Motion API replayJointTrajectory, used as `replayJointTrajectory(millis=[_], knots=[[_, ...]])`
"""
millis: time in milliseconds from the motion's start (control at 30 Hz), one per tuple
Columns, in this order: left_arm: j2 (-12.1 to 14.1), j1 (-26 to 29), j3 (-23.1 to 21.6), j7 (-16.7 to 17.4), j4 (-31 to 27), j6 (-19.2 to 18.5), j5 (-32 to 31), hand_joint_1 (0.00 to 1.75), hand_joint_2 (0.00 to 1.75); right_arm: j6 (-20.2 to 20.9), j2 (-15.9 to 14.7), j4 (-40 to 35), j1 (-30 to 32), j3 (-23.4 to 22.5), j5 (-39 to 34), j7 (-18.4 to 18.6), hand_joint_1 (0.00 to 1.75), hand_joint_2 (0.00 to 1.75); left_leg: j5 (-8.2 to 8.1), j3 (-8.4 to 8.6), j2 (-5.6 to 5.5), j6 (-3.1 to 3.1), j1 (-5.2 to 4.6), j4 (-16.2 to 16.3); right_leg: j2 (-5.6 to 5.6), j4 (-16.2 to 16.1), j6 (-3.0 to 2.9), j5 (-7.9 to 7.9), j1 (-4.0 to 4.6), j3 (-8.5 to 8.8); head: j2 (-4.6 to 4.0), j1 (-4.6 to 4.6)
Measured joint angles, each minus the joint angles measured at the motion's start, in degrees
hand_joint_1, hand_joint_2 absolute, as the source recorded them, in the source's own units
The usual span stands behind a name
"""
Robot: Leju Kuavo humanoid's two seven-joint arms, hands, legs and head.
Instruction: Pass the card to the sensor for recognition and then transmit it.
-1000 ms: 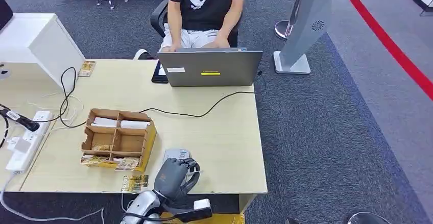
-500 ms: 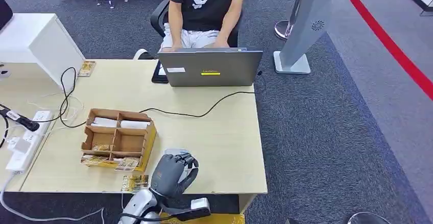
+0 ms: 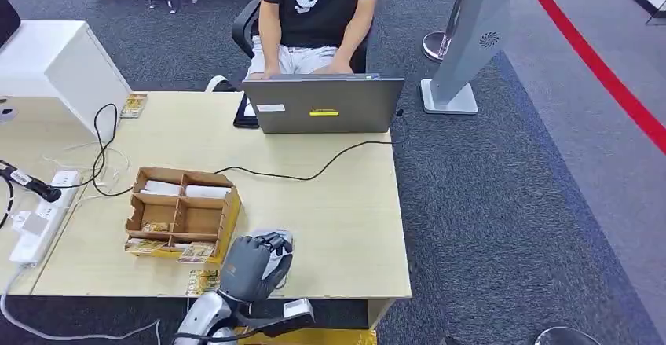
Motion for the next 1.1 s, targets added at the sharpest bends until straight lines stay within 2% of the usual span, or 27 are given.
replayJointTrajectory(millis=[567, 1100], knots=[[0.59, -0.01, 2.84, 1.07, 0.52, 0.15, -1.18, 1.75, 1.75, 0.00, 0.00, -0.07, 0.00, 0.00, 0.09, -0.11, 0.00, 1.75, 0.00, 0.00, 0.00, 0.00, 0.00, 0.00, 0.00, 0.00, 0.00, 0.00, 0.00, 0.00, 0.00, 0.00], [0.83, -0.91, 3.39, 0.64, 6.47, 2.16, -2.08, 1.75, 1.75, 0.09, 0.00, -0.07, -0.04, 0.00, 0.24, -0.42, 0.00, 1.75, 0.00, 0.00, 0.00, 0.00, 0.00, 0.00, 0.00, 0.00, 0.00, 0.00, 0.00, 0.00, 0.00, 0.00]])
